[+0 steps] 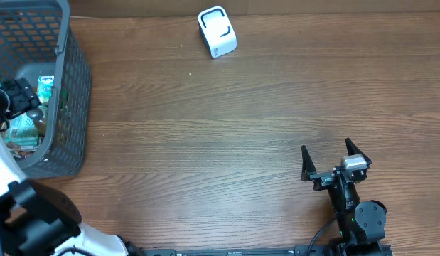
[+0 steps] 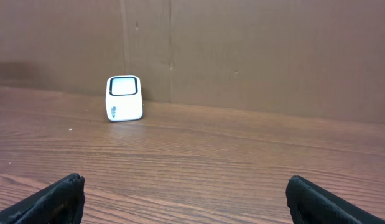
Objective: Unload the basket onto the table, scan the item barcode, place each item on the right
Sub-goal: 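Lower the left gripper into the basket and grasp the yellow bottle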
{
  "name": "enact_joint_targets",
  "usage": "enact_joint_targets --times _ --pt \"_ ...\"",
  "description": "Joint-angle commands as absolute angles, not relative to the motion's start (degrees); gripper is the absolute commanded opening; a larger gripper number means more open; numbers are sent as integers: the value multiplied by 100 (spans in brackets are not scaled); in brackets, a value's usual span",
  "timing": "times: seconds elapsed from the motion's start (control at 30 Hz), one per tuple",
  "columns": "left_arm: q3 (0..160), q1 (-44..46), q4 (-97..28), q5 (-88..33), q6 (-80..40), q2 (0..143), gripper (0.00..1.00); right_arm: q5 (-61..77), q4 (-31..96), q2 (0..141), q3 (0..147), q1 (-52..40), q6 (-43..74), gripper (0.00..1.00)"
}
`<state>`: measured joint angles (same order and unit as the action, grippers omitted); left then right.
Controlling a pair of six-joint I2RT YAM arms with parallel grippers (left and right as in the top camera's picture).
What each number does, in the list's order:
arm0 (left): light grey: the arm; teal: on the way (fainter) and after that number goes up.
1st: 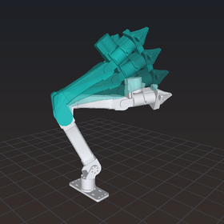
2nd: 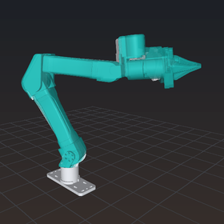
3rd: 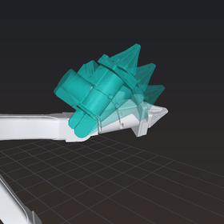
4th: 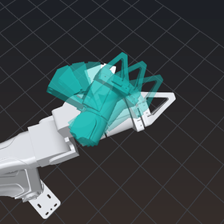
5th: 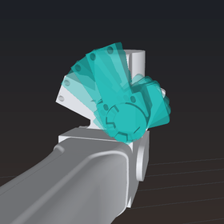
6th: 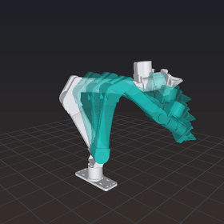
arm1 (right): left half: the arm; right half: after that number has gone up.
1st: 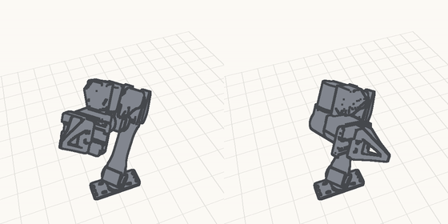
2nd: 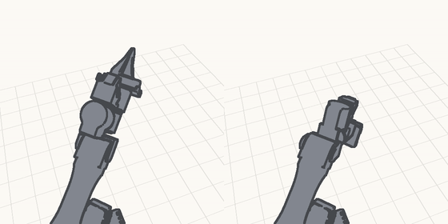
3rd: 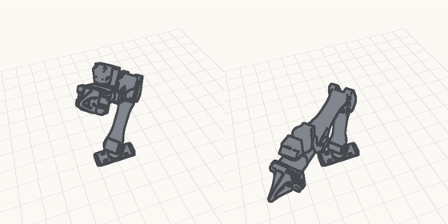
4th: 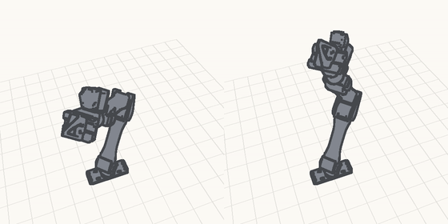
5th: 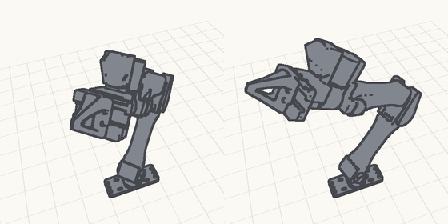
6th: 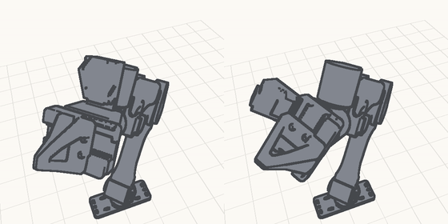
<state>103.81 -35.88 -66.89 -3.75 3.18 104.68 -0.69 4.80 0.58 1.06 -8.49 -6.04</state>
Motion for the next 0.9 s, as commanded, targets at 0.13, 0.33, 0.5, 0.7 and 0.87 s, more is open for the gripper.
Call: enact_joint_targets --times 0.13,0.33,0.5,0.7,0.87 --pt "10427 -3594 -6812 -753 626 11098 82 -123 469 16 45 -834 -628 100" --pt "10427 -3592 -6838 -755 622 11445 82 -123 469 16 45 -834 -626 100" --pt "10427 -3588 -6818 -755 624 11590 76 -123 469 16 45 -834 -628 100" --pt "10427 -3586 -6726 -757 596 11592 63 -123 469 16 45 -834 -628 100" --pt "10427 -3570 -6702 -753 515 11592 52 -123 469 16 45 -834 -628 100"
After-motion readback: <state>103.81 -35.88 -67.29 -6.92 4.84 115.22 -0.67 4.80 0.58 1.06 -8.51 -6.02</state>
